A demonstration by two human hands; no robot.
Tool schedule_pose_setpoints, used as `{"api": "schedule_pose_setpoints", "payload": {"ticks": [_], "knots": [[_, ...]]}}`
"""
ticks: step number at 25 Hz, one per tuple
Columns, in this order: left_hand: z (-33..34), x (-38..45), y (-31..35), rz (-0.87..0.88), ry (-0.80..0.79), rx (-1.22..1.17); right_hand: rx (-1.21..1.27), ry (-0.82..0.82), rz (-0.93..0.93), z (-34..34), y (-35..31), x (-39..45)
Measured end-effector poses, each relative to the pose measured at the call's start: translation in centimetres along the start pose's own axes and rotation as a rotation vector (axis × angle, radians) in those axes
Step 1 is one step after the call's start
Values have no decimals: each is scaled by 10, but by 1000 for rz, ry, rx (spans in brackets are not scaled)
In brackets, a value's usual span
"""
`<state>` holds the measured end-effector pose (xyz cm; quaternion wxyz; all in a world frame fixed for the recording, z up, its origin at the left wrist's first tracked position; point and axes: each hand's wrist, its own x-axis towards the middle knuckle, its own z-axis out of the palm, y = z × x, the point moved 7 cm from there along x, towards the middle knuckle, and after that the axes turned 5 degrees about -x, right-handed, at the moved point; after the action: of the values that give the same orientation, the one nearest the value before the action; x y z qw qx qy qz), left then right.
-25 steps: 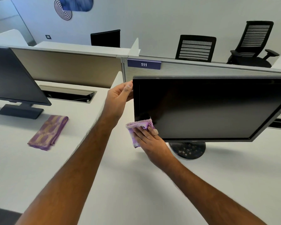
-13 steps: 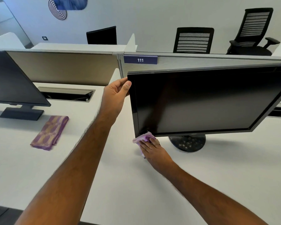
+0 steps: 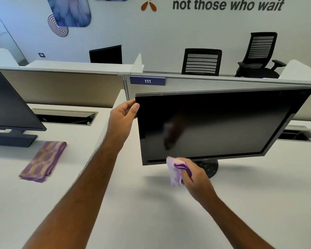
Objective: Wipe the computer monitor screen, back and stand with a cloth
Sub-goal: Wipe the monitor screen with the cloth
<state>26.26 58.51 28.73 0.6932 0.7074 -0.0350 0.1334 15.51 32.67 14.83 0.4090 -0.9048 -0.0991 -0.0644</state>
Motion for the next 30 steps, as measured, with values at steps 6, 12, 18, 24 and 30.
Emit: {"api": "schedule_pose_setpoints", "payload": {"ticks": [6, 12, 18, 24, 30], "knots": [[-1, 0, 4, 6, 5, 8, -127, 412, -675, -107, -199, 33], [3, -5, 15, 43, -34, -8, -728, 197, -594, -53, -222, 128], [2, 0, 4, 1, -32, 14, -752, 333, -515, -93, -168, 128], [1, 3, 2, 26, -62, 118, -673, 507, -290, -190, -89, 111], [30, -16, 53, 564, 107, 719, -604, 526, -360, -200, -89, 113]]}}
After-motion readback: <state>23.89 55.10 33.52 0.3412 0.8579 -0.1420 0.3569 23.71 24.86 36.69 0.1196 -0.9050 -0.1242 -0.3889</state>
